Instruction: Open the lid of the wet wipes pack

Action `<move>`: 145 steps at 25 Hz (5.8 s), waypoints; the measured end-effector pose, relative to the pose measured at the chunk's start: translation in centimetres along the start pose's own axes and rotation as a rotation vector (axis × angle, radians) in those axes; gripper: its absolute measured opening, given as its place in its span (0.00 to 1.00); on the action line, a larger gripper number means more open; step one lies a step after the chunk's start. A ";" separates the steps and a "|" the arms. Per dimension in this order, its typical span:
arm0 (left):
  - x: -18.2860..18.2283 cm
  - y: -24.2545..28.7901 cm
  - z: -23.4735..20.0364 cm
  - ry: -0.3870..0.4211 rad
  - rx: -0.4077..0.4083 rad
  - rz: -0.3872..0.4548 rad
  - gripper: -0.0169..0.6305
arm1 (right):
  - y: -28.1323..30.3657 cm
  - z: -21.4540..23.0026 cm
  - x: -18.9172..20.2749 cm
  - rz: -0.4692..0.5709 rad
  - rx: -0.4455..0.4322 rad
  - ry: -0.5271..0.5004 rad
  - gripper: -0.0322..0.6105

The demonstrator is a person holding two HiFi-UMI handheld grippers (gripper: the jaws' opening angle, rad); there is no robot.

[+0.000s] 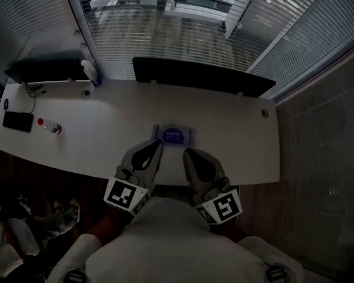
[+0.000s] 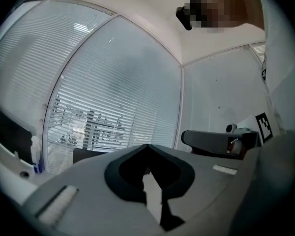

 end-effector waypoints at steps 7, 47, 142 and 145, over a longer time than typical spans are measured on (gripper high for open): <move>5.1 2.9 -2.9 0.010 -0.001 -0.024 0.03 | 2.0 2.3 6.0 -0.122 -0.028 -0.027 0.05; 39.4 10.4 -12.2 0.071 -0.130 -0.679 0.03 | 3.6 8.8 40.8 -0.751 -0.178 -0.506 0.19; 0.7 -4.4 6.6 0.119 0.052 0.060 0.03 | -4.7 -4.3 -2.5 -0.022 0.023 -0.151 0.05; -0.2 -4.7 6.9 0.118 0.061 0.069 0.03 | -4.6 -4.6 -2.6 -0.013 0.024 -0.125 0.05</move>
Point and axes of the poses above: the fingertips, and each gripper's own axes: y forward along the fingers, z to its right, x out of its underside, the point moved 2 cm from there along -y, backward along the fingers, and after that the axes turned 7 degrees about -x, right-handed, at the moved point
